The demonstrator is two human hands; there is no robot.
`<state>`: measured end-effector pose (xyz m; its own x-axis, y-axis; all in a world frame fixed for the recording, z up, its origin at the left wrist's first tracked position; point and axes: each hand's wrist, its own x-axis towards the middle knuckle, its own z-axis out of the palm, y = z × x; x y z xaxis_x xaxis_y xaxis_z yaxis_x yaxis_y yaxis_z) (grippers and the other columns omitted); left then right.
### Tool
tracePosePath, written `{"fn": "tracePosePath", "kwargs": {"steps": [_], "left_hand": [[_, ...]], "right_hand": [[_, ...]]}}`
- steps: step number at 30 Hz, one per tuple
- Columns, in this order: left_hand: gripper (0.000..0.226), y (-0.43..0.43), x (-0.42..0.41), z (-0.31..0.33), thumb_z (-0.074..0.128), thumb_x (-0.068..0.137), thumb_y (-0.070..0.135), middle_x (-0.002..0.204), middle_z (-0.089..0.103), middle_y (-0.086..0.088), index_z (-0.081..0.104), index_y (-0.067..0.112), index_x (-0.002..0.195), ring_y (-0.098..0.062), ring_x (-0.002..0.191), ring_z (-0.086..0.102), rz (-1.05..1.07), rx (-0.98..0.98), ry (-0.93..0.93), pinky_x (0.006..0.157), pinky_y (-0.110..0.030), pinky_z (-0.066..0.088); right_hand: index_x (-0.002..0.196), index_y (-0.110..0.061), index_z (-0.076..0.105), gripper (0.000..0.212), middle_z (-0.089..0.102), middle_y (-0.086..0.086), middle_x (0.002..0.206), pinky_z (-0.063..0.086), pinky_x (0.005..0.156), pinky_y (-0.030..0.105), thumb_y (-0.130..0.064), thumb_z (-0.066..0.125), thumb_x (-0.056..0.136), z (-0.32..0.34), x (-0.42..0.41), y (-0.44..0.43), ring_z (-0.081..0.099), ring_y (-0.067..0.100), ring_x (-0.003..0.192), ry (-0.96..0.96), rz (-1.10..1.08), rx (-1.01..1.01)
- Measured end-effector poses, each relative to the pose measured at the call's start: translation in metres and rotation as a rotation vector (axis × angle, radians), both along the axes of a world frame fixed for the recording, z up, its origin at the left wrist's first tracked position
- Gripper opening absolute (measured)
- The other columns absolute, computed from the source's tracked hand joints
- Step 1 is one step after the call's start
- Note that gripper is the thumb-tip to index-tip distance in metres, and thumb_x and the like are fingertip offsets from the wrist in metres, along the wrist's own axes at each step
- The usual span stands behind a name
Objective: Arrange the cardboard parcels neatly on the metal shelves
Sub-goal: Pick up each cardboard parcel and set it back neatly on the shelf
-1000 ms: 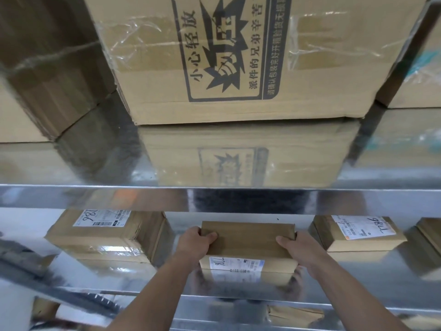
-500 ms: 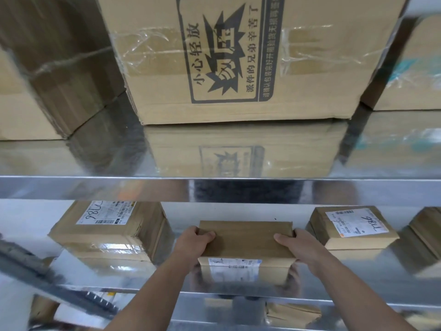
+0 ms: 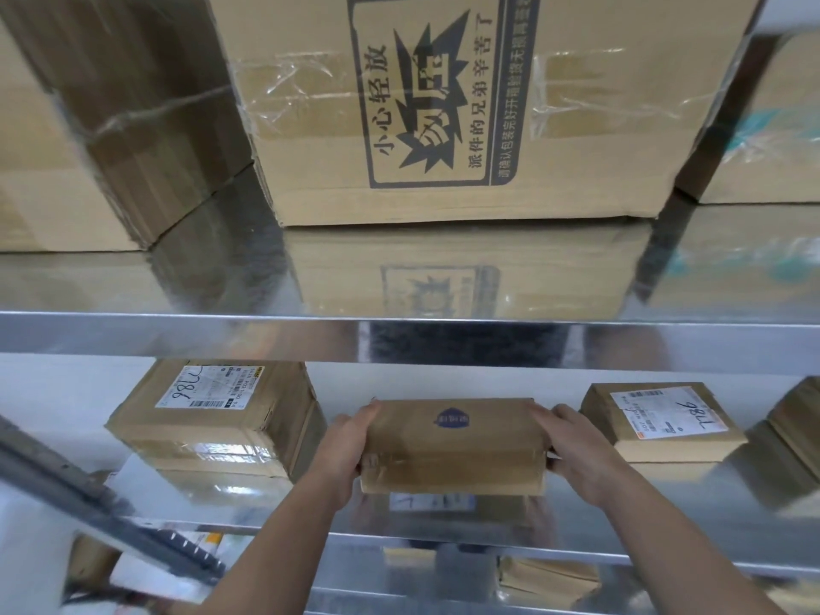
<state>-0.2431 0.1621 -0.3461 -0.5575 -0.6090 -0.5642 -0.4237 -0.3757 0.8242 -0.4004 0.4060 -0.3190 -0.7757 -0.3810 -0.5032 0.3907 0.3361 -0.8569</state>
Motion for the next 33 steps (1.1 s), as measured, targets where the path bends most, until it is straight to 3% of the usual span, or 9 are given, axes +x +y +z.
{"fn": "tracePosePath", "kwargs": {"steps": [2,6,10,15,19,23,26,33], "left_hand": [[0.058,0.000,0.001,-0.002,0.067,0.088,0.060,0.124,0.062,-0.005,0.052,0.020,0.127,-0.028,0.114,0.059,-0.011,-0.016,-0.021,0.102,-0.051,0.050],[0.038,0.001,0.003,-0.007,0.065,0.095,0.047,0.122,0.060,-0.009,0.051,0.018,0.116,-0.031,0.114,0.059,-0.036,-0.104,-0.077,0.106,-0.054,0.048],[0.028,0.004,0.002,-0.011,0.067,0.096,0.036,0.115,0.066,-0.007,0.057,0.017,0.114,-0.028,0.108,0.064,-0.056,-0.159,-0.055,0.103,-0.051,0.052],[0.028,0.007,-0.001,-0.013,0.067,0.098,0.028,0.116,0.067,-0.005,0.060,0.015,0.121,-0.025,0.107,0.065,-0.097,-0.177,-0.015,0.100,-0.045,0.054],[0.026,0.006,0.002,-0.019,0.066,0.098,0.023,0.116,0.071,-0.006,0.063,0.012,0.121,-0.023,0.109,0.066,-0.143,-0.119,0.022,0.100,-0.039,0.052],[0.023,0.005,0.005,-0.025,0.066,0.099,0.022,0.115,0.074,-0.006,0.066,0.012,0.119,-0.024,0.110,0.068,-0.174,-0.109,0.040,0.100,-0.039,0.053],[0.021,0.005,0.004,-0.027,0.065,0.099,0.024,0.115,0.073,-0.005,0.066,0.014,0.118,-0.025,0.110,0.066,-0.166,-0.146,0.006,0.105,-0.046,0.051],[0.010,0.007,-0.004,-0.029,0.064,0.100,0.019,0.111,0.072,-0.004,0.066,0.017,0.109,-0.024,0.107,0.065,-0.143,-0.200,-0.056,0.105,-0.046,0.050]], "right_hand": [[0.102,-0.005,0.053,0.029,0.063,0.019,0.113,0.052,0.090,0.047,-0.032,0.061,0.102,-0.005,0.000,-0.002,0.062,0.031,0.106,0.018,0.009,0.024],[0.109,-0.006,0.052,0.031,0.064,0.017,0.111,0.050,0.073,0.035,-0.030,0.069,0.098,-0.008,0.006,-0.005,0.063,0.027,0.098,0.021,0.032,0.063],[0.110,-0.010,0.051,0.034,0.065,0.013,0.111,0.048,0.070,0.033,-0.032,0.073,0.095,-0.015,0.008,-0.007,0.064,0.027,0.100,0.020,0.043,0.092],[0.108,-0.015,0.049,0.037,0.064,0.009,0.111,0.049,0.072,0.035,-0.034,0.076,0.092,-0.021,0.010,-0.010,0.063,0.024,0.100,0.033,0.028,0.126],[0.116,-0.012,0.057,0.038,0.068,0.007,0.112,0.054,0.096,0.046,-0.029,0.079,0.089,-0.030,0.008,-0.011,0.065,0.025,0.104,0.048,0.036,0.149],[0.119,-0.010,0.061,0.032,0.069,0.006,0.112,0.052,0.089,0.038,-0.020,0.076,0.092,-0.036,0.007,-0.013,0.065,0.022,0.102,0.063,0.023,0.125],[0.120,-0.015,0.058,0.031,0.066,0.004,0.114,0.051,0.091,0.040,-0.024,0.074,0.094,-0.039,0.008,-0.015,0.062,0.023,0.105,0.112,0.031,0.176],[0.119,-0.019,0.057,0.028,0.066,0.003,0.113,0.052,0.094,0.040,-0.027,0.071,0.096,-0.040,0.007,-0.019,0.062,0.025,0.106,0.196,0.053,0.276]]}}
